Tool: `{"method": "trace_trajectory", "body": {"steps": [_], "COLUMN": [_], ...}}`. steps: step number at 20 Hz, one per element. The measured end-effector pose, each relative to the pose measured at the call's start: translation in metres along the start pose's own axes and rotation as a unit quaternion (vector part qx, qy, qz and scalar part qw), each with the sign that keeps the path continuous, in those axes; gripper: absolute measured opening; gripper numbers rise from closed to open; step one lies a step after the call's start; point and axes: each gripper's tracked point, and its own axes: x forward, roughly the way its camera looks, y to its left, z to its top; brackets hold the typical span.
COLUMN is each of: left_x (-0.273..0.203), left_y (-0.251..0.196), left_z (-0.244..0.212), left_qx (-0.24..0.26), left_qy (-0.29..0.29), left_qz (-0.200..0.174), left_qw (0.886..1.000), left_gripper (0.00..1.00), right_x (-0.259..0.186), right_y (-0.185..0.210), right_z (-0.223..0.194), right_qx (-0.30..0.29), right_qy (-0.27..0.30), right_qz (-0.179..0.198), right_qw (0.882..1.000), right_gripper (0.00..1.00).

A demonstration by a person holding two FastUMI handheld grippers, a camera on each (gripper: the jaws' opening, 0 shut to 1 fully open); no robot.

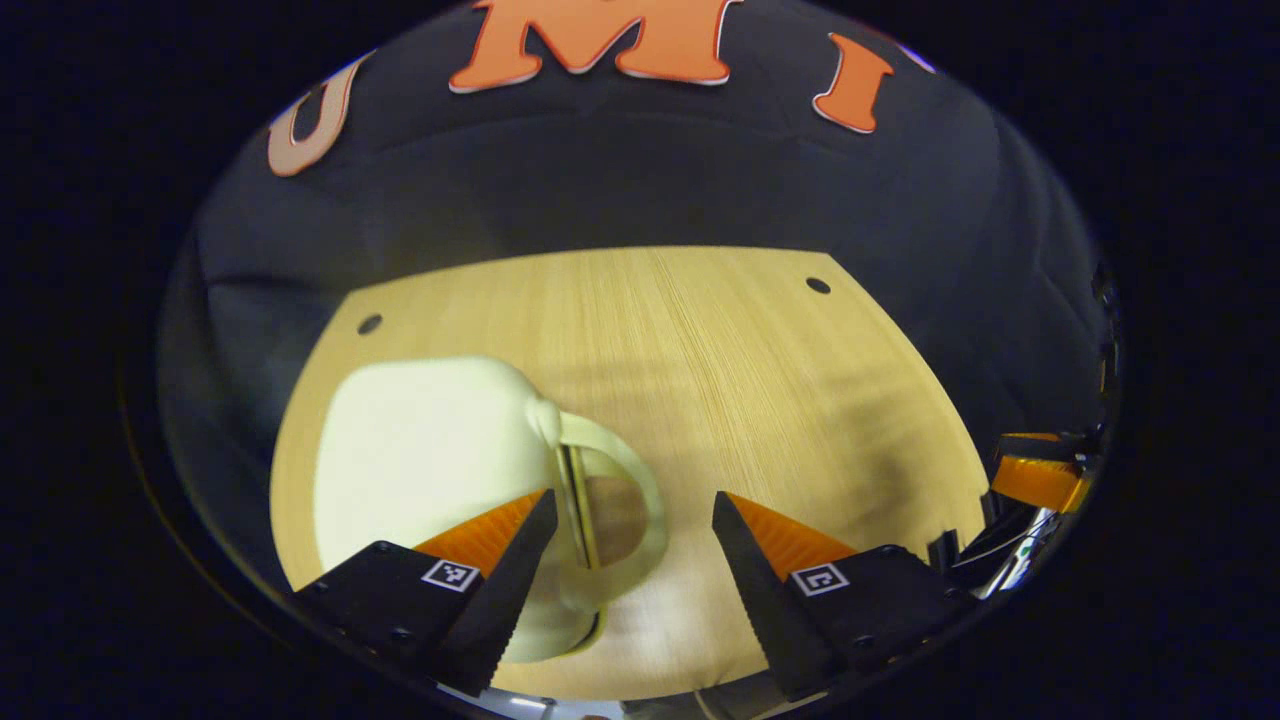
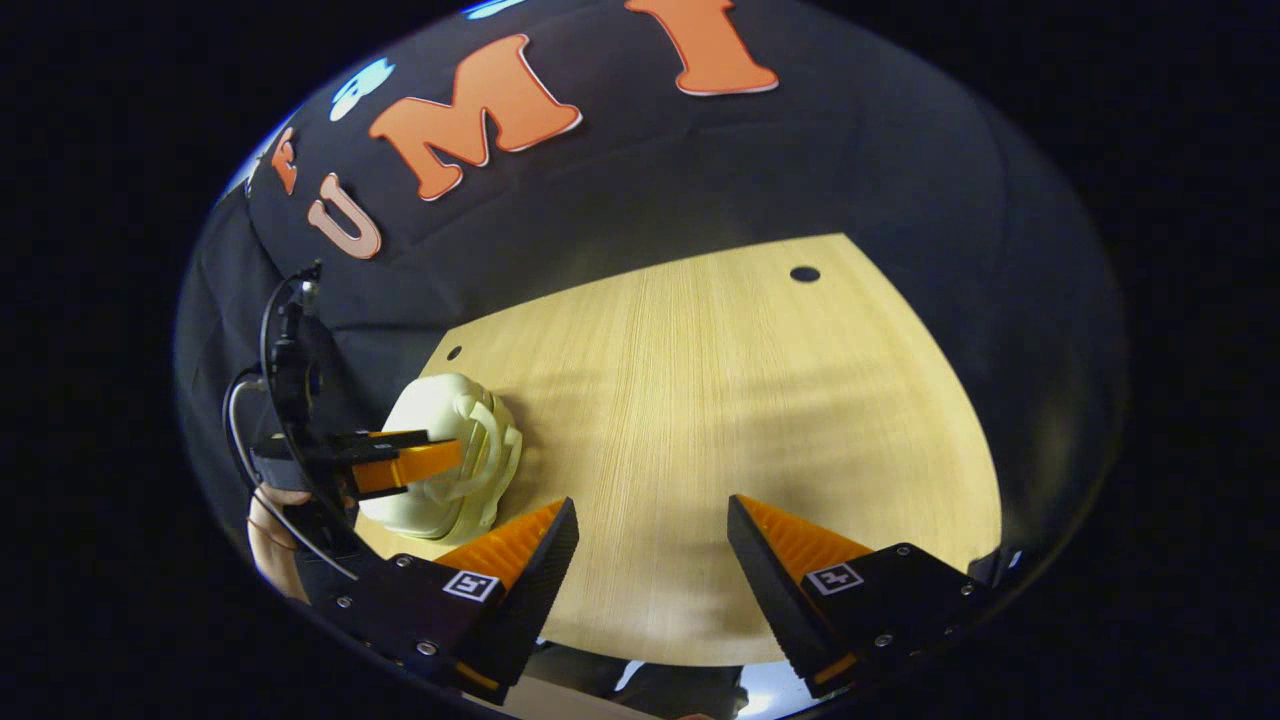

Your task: First open the suitcase, pack the skin care products into it, and then close the suitcase.

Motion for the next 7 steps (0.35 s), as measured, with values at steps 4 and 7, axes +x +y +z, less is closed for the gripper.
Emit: {"method": "trace_trajectory", "body": {"steps": [4, 7], "left_x": [-0.015, -0.048], "left_y": [0.001, 0.005], "left_z": [0.042, 0.093], "left_qx": [-0.003, -0.020], "left_qy": [-0.107, -0.202], "left_qz": [0.009, 0.005], "left_qw": [0.994, 0.979], "left_gripper": [0.98, 0.98], "right_x": [-0.023, -0.046], "right_y": [0.023, 0.049], "right_z": [0.057, 0.095], "right_qx": [-0.051, -0.091], "right_qy": [-0.086, -0.163], "right_qz": [-0.019, -0.033], "right_qw": [0.995, 0.982], "right_gripper": [0.96, 0.95]}}
